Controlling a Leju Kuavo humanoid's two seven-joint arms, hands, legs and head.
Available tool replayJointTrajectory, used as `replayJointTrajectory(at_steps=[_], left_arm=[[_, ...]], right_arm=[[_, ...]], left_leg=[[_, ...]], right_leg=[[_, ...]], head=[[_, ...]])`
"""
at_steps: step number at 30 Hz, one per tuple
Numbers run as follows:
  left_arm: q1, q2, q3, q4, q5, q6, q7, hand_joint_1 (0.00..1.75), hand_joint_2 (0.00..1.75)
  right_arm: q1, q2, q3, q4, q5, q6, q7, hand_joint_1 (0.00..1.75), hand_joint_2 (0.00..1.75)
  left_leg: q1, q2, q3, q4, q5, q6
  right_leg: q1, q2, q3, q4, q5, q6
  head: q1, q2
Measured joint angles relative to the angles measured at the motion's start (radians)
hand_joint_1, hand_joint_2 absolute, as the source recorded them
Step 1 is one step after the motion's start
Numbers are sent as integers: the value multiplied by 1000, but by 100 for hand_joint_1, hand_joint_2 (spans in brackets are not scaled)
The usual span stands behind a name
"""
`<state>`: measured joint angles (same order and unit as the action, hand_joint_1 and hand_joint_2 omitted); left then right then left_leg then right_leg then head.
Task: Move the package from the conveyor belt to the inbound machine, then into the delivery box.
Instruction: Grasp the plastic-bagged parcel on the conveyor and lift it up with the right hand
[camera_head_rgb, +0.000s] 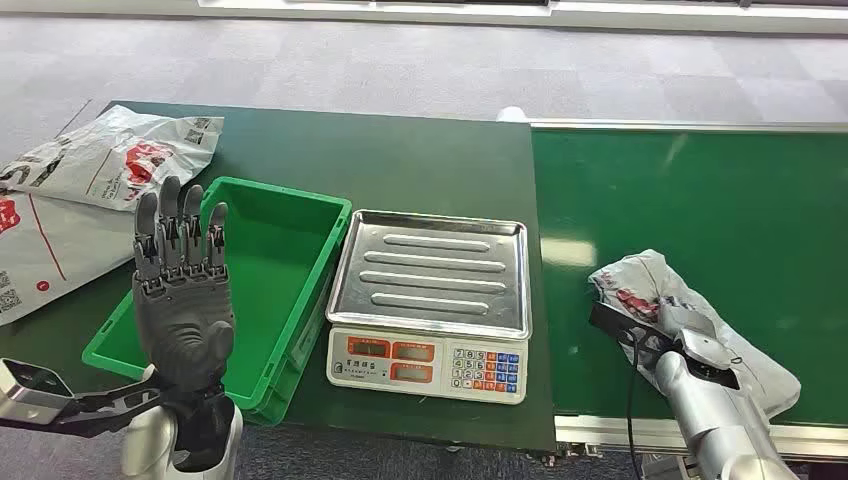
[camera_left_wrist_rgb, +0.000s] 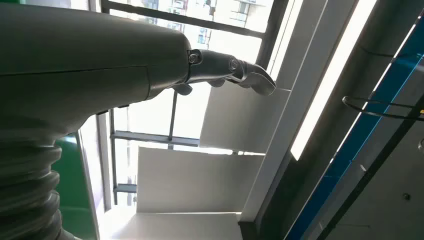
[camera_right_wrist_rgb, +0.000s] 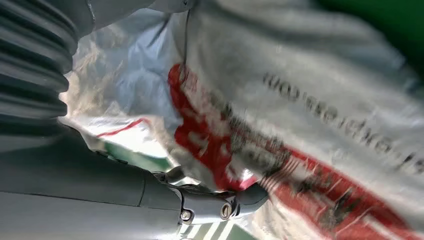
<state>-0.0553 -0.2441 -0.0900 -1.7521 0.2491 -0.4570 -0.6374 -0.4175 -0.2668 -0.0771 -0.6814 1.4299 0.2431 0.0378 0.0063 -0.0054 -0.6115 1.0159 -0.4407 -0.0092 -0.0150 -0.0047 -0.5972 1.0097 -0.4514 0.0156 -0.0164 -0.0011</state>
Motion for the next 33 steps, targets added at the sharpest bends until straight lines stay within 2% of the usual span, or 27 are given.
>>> replayJointTrajectory(at_steps=[5, 24, 27, 33], left_arm=[[0, 6, 0, 0, 7, -3, 0, 0, 175], [4, 21, 0, -17, 6, 16, 1, 0, 175], [9, 22, 0, -31, 6, 26, 3, 0, 175], [28, 23, 3, -69, 10, 39, 11, 0, 175]], right_arm=[[63, 1, 25, -91, -60, 34, -57, 175, 175], [135, -1, 71, -236, -101, 22, -34, 175, 175], [131, 2, 84, -244, -78, -17, -6, 175, 175], [63, 12, 99, -265, 59, -182, 113, 175, 175]], left_leg=[[0, 1, 1, 0, -1, -1], [0, 1, 1, 0, -1, -1], [0, 1, 0, 0, -1, -1], [0, 1, -1, 0, -1, -1]], right_leg=[[0, 2, 0, 0, 0, -1], [0, 1, 1, 0, -2, -1], [0, 1, 1, 0, -2, -1], [0, 2, 0, 0, -1, 0]], head=[[0, 0], [0, 0], [0, 0], [0, 0]])
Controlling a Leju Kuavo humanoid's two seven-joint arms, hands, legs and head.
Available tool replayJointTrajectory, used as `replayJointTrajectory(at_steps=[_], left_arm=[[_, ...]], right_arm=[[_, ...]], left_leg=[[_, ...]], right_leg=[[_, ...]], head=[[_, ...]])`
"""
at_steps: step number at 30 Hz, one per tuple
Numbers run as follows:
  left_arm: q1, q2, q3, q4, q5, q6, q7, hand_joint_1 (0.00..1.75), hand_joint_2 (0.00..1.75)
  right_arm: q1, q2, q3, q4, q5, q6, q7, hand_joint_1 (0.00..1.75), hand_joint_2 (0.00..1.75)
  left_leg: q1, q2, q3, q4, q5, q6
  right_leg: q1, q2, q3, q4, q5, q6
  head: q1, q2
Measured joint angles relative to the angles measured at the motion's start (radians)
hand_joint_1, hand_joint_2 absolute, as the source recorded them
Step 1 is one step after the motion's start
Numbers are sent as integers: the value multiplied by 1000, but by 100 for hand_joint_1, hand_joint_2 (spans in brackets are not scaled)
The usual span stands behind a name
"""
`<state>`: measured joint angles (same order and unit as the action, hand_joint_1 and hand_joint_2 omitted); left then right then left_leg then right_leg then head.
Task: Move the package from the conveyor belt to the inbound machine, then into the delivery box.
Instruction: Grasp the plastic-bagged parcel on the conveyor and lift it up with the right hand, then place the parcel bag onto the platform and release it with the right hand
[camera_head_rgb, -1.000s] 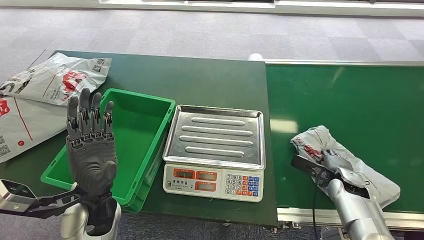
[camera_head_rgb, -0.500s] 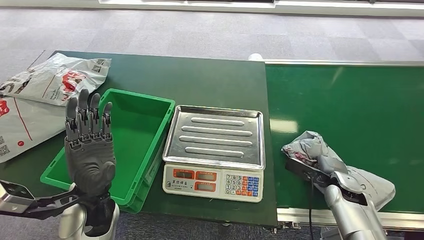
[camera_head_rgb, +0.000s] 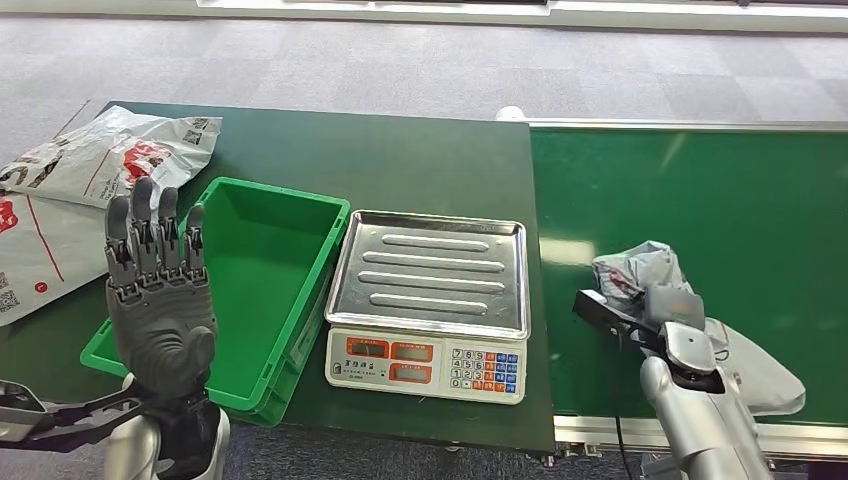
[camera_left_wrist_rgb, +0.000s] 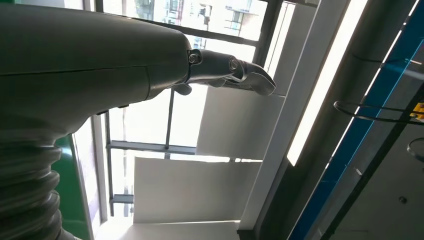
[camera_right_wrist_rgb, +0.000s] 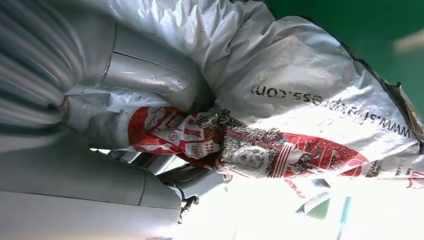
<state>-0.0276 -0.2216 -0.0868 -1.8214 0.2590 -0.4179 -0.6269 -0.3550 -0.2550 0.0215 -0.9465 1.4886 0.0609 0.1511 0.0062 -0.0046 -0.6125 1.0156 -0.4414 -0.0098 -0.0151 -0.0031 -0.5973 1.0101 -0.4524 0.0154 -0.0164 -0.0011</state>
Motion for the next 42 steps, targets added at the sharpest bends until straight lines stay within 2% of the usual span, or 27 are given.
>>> replayJointTrajectory(at_steps=[6, 12, 15, 20, 24, 28, 35, 37, 42], left_arm=[[16, 0, 6, -17, 7, -16, 0, 0, 175], [3, -1, 6, 2, 5, -38, -11, 0, 175], [-16, -4, 6, 15, 4, -40, -10, 0, 175], [-23, -5, 6, 21, 5, -40, -8, 0, 175], [-73, -6, 6, 78, 15, -60, -15, 0, 175], [-92, -6, 6, 111, 17, -63, -23, 0, 175], [-101, -6, 6, 137, 17, -70, -25, 0, 175], [-103, -6, 6, 144, 18, -72, -25, 0, 175], [-142, -6, 3, 177, 23, -74, -29, 0, 175]], right_arm=[[-121, 1, 63, -196, 81, -139, 100, 175, 175], [-213, 4, 188, -379, 83, -146, 105, 175, 175], [-257, 13, 247, -407, 83, -133, 105, 175, 175], [-274, 19, 271, -416, 83, -130, 98, 175, 175], [-355, 113, 360, -371, 20, -99, -139, 175, 175], [-379, 161, 390, -317, 11, -112, -150, 175, 175], [-398, 186, 403, -277, 3, -113, -159, 175, 175], [-403, 193, 408, -266, -34, -88, -215, 175, 175], [-422, 246, 486, -162, -220, -10, -455, 175, 175]], left_leg=[[0, 0, 0, 0, 1, 0], [0, 0, -1, 0, 1, 0], [0, 1, 0, 0, 1, -1], [0, 1, 0, 0, 1, -1], [0, 4, 1, 0, 2, -1], [1, -1, 0, 0, 3, -3], [1, -1, -1, 0, 3, -2], [1, -1, -1, 0, 3, -2], [1, 1, 0, 0, 3, -3]], right_leg=[[0, 0, -1, 0, 1, 0], [0, 1, -2, 0, 0, -1], [0, 2, -3, 0, 1, -1], [0, 2, -2, 0, 1, -1], [1, 5, -3, 1, 2, -2], [1, 0, -2, 1, 2, -2], [1, 0, -3, 1, 2, -2], [1, 1, -3, 1, 2, -2], [3, 3, -3, 1, 2, -3]], head=[[0, 0], [0, 0], [0, 0], [0, 0], [0, 0], [0, 0], [0, 0], [0, 0], [0, 0]])
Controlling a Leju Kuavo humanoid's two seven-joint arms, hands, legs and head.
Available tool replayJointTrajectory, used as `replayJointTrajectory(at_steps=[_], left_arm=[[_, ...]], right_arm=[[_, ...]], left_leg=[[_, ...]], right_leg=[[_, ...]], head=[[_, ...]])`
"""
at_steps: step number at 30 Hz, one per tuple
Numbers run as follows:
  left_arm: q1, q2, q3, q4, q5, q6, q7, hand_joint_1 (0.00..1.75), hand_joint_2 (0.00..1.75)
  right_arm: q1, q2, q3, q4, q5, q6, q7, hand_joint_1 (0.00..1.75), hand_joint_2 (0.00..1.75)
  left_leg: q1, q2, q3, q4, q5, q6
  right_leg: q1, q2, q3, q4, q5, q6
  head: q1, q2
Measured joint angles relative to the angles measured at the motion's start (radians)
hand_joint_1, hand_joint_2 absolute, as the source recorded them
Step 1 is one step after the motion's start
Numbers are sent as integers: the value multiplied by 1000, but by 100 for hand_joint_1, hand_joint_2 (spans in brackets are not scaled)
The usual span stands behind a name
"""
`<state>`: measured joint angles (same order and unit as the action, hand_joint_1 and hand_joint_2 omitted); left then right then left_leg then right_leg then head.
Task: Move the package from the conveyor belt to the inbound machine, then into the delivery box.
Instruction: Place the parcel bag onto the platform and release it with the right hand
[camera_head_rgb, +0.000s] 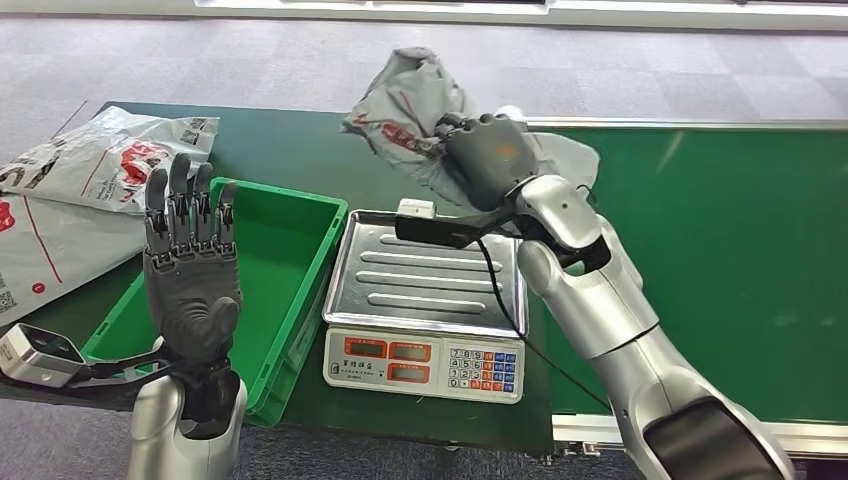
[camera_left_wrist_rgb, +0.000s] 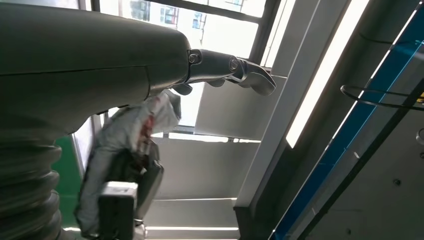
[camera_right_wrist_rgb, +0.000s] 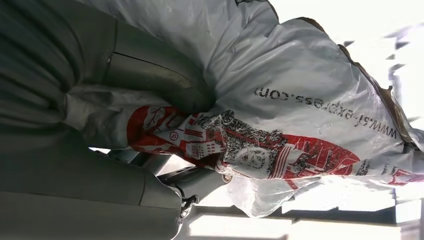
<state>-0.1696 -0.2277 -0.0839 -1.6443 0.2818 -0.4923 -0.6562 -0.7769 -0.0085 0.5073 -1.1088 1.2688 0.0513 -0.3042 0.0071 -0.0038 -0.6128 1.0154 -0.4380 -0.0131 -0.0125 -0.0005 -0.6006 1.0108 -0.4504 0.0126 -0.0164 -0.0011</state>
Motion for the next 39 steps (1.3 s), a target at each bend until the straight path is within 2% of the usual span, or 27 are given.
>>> replayJointTrajectory(at_steps=[3, 8, 9, 12, 13, 17, 21, 39], left_arm=[[-19, 0, -5, 19, 3, 14, -6, 0, 175], [-15, 6, -16, 36, 8, 37, -24, 0, 175], [-10, 8, -16, 37, 8, 39, -28, 0, 175], [6, 12, -16, 35, 8, 41, -34, 0, 175], [12, 14, -16, 32, 8, 41, -34, 0, 175], [31, 18, -16, 19, 2, 40, -33, 0, 175], [41, 21, -16, 11, 0, 39, -32, 0, 175], [48, 25, -16, 3, -1, 39, -32, 0, 175]], right_arm=[[-11, 53, 92, 113, -78, -5, -64, 175, 175], [-21, 107, 213, 245, -140, -26, -76, 175, 175], [-23, 112, 227, 261, -144, -28, -74, 158, 175], [-27, 125, 256, 294, -155, -31, -70, 50, 175], [-28, 128, 263, 301, -160, -32, -68, 30, 175], [-30, 137, 279, 314, -170, -31, -65, 30, 175], [-32, 143, 283, 325, -172, -30, -64, 0, 175], [-37, 147, 295, 341, -173, -30, -64, 0, 175]], left_leg=[[1, 0, 0, 0, 1, -1], [3, -1, -1, 0, 1, -2], [3, -1, -1, 0, 1, -2], [3, -1, -1, 0, 1, -2], [2, -1, -1, 0, 1, -2], [2, -1, -1, 0, 1, -2], [2, -1, -1, 0, 1, -2], [2, -1, -1, 0, 1, -2]], right_leg=[[2, 0, 0, 0, 0, -1], [2, -2, 0, 0, 0, -2], [2, -1, 0, 0, 0, -2], [1, -1, 0, 0, 0, -2], [1, -1, 0, 0, 0, -2], [1, -1, 0, 0, 0, -2], [2, -1, 0, 0, 0, -2], [2, -1, 0, 0, 0, -2]], head=[[0, 0], [0, 0], [0, 0], [0, 0], [0, 0], [0, 0], [0, 0], [0, 0]])
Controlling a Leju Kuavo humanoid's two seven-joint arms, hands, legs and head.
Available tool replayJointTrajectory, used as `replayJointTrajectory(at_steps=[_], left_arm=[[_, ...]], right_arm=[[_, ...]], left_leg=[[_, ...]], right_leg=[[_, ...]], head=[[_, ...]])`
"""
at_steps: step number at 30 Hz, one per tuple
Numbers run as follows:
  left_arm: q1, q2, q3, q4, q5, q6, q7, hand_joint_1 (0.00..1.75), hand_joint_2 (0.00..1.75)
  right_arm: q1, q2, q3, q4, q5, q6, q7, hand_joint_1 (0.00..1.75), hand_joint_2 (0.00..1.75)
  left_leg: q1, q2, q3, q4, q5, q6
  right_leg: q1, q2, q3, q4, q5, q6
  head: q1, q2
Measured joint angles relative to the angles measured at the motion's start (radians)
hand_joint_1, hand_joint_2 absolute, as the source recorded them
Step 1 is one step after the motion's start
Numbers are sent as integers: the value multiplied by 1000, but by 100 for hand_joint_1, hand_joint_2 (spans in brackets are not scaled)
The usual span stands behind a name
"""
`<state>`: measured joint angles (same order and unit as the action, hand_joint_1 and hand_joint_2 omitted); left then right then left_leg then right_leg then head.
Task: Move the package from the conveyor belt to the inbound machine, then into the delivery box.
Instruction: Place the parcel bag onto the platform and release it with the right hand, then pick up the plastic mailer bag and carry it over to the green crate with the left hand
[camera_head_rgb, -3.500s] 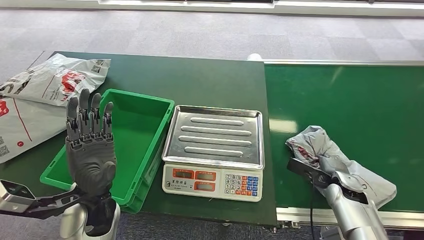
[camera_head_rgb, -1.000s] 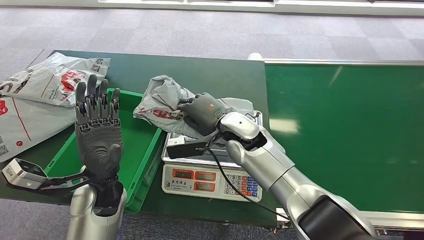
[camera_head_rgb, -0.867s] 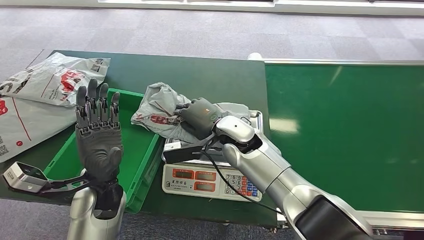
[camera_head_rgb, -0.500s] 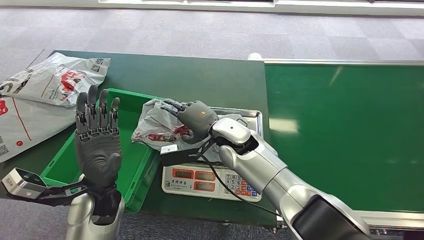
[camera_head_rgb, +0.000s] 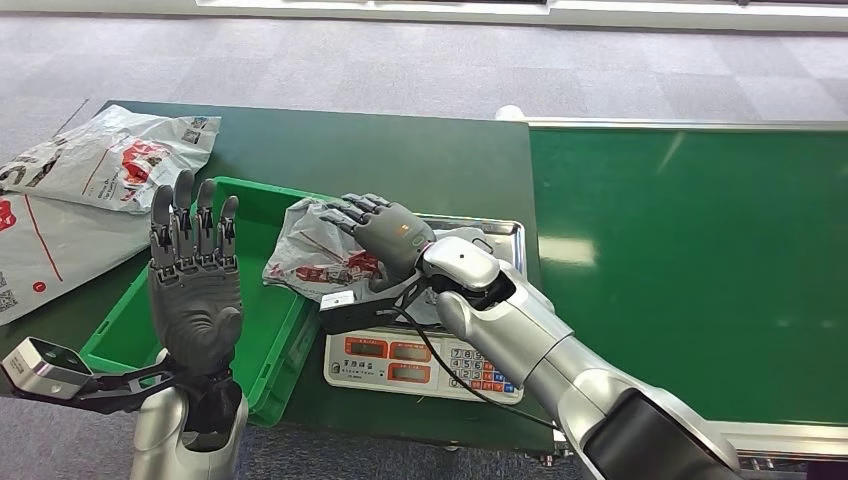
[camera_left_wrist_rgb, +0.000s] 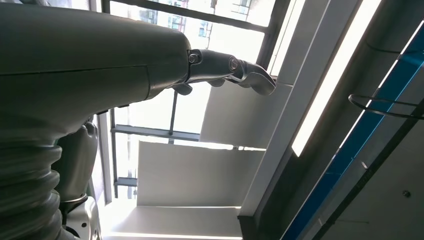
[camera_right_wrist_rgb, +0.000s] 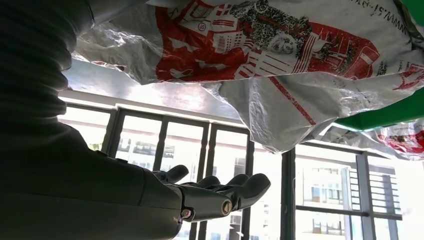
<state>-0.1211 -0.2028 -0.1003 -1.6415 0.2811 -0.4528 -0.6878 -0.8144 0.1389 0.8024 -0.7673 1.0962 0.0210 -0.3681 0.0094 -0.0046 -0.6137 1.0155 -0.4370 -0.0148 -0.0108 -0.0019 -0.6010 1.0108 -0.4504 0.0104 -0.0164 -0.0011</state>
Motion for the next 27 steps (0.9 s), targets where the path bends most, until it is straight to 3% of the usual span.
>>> replayJointTrajectory(at_steps=[27], left_arm=[[11, 2, 0, -11, -3, 0, 3, 0, 175]], right_arm=[[-5, 5, 1, 0, -9, 6, 0, 0, 175]], left_leg=[[0, 0, 0, 0, 0, 0]], right_leg=[[0, 0, 0, 0, 0, 0]], head=[[0, 0]])
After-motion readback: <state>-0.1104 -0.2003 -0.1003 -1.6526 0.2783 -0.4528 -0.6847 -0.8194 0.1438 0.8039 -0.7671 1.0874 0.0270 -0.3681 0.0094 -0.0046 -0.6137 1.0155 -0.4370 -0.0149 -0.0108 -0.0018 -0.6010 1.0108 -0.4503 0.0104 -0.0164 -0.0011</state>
